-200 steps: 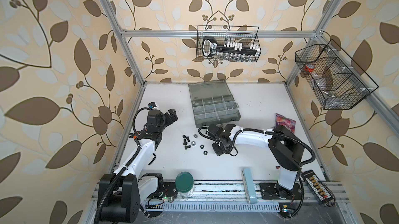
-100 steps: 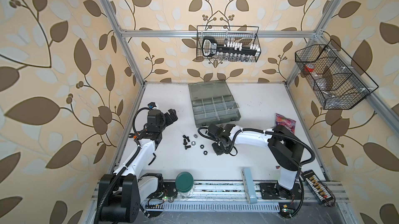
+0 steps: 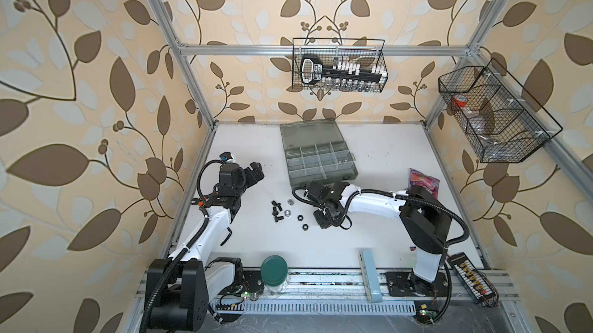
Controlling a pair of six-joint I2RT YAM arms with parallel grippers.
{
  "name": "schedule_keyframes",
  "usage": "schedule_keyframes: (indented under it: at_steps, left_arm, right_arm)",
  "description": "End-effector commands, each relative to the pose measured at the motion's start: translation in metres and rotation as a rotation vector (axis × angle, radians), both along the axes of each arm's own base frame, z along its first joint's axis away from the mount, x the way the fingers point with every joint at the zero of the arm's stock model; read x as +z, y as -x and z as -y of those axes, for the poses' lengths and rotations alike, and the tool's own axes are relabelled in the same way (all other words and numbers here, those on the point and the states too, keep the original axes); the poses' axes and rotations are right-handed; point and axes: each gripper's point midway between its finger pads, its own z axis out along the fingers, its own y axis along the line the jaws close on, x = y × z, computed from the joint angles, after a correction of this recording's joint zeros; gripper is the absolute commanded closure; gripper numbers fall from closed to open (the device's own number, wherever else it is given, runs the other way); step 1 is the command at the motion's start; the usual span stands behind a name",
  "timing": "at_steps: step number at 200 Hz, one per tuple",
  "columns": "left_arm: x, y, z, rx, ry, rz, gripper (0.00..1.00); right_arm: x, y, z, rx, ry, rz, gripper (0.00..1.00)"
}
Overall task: Sort the screws and nuts into containers
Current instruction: Pick up the nut from the bottom-center of the table, then place the nut into the container.
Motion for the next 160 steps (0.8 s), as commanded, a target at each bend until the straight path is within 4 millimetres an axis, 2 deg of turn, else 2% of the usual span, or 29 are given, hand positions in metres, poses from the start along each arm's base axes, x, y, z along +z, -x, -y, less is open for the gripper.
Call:
schedule_keyframes:
  at_steps: [1,31,71,108,112,129,160]
  left_arm:
    - [0.019,-0.007,-0.006,0.022,-0.009,0.055,0.01]
    - [0.020,-0.007,-0.006,0.022,-0.006,0.058,0.01]
    - [0.020,-0.006,-0.006,0.022,-0.006,0.060,0.01]
    - [0.020,-0.006,-0.005,0.020,-0.002,0.060,0.01]
    - [0.020,-0.005,-0.005,0.020,-0.002,0.058,0.01]
    - [0.019,-0.004,-0.005,0.020,-0.002,0.055,0.01]
    - [0.019,-0.005,-0.004,0.016,0.002,0.054,0.01]
  right_arm:
    - [0.020,-0.008,-0.001,0.008,-0.004,0.039,0.87]
    - [0.038,-0.022,0.001,-0.006,-0.032,0.079,0.87]
    - [0.063,-0.055,0.024,-0.067,-0.057,0.139,0.88]
    - [0.089,-0.100,0.059,-0.151,-0.043,0.239,0.87]
    - [0.091,-0.108,0.069,-0.178,-0.042,0.249,0.88]
    - [0.103,-0.133,0.086,-0.236,-0.066,0.285,0.87]
    - [0.118,-0.176,0.104,-0.301,-0.122,0.349,0.87]
